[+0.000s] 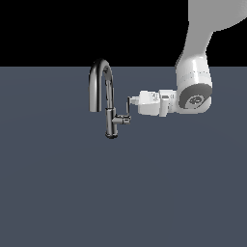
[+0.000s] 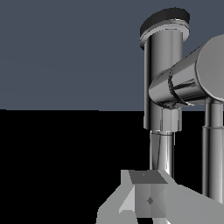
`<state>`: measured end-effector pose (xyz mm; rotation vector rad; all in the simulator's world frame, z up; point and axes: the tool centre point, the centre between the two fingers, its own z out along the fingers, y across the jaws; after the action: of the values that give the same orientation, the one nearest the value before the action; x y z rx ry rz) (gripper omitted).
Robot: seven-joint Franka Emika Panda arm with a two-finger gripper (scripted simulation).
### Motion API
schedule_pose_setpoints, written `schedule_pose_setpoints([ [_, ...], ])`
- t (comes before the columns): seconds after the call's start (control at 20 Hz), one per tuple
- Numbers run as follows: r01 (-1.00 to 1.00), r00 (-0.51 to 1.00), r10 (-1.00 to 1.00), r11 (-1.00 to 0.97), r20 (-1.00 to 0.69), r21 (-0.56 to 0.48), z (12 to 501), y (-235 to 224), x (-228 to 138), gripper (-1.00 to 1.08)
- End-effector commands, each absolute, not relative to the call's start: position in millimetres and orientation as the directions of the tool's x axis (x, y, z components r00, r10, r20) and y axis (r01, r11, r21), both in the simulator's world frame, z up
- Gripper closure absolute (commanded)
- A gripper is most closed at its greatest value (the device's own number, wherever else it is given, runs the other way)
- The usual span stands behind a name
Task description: Turn on the faucet by rotating a designated handle.
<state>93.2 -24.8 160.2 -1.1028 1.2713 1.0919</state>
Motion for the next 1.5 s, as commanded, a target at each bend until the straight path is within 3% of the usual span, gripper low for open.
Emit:
schedule_pose_setpoints([
  [0.0,-0.988,0.008,0.0,0.151,-1.0,-0.008,160.2,-24.3,93.7,1.08],
  [1.45,-0.987,0.012,-0.009,0.163,-1.0,-0.013,166.6,-22.5,40.6,1.08],
])
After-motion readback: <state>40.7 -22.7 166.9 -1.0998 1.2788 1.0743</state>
